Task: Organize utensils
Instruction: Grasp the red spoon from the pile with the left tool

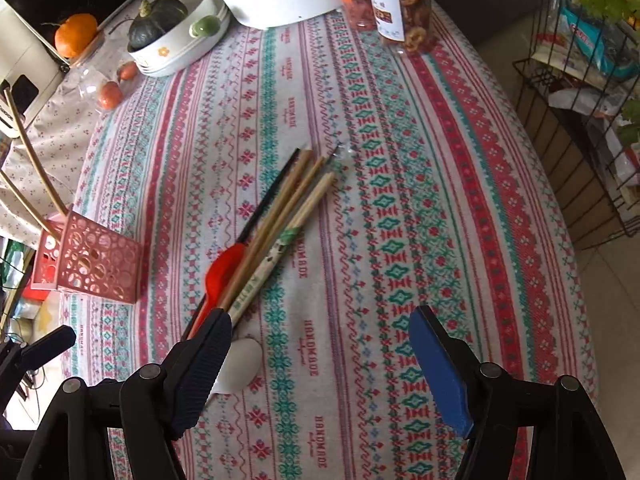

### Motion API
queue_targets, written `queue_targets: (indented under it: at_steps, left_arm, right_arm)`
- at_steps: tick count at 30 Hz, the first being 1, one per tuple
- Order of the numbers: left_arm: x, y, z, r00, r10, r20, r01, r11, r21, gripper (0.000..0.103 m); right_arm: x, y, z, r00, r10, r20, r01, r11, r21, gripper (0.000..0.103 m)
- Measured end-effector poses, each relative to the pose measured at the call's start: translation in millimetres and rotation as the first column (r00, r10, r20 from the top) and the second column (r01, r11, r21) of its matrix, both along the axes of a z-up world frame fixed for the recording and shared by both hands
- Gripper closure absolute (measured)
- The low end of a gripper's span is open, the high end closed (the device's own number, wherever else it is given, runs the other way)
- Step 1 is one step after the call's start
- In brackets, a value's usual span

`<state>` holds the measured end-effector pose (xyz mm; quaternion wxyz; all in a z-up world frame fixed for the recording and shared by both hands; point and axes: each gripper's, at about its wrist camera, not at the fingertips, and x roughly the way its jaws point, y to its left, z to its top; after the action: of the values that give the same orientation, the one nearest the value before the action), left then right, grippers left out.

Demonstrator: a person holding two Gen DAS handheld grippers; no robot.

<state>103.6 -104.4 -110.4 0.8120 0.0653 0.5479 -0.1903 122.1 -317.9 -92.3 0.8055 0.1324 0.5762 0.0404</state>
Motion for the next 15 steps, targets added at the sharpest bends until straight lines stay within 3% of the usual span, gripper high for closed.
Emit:
queue_targets:
  at_steps: [4, 9, 15]
  left_arm:
    - [23.0, -21.8, -12.2, 0.999, -0.010, -0.039, 0.010, 1.000, -0.018, 0.045]
    - [55.8, -49.1, -32.3, 0.998, -0.018, -0.053, 0.019, 0.999, 0.028, 0.068]
    - [84.1, -60.7, -56.5, 0.996, 0.000, -0.085, 0.006, 0.997, 0.078, 0.083]
  right_arm:
    - [0.6, -11.3, -4.0, 1.000, -0.011, -0.021, 0.011, 1.000, -0.013, 0.024]
    - [2.4, -21.0, -3.9, 0.999, -0.029, -0.021, 0.029, 0.999, -0.018, 0.024]
    - [3.1, -25.2, -4.5, 0.999, -0.043, -0.026, 0.043, 0.999, 0.000, 0.024]
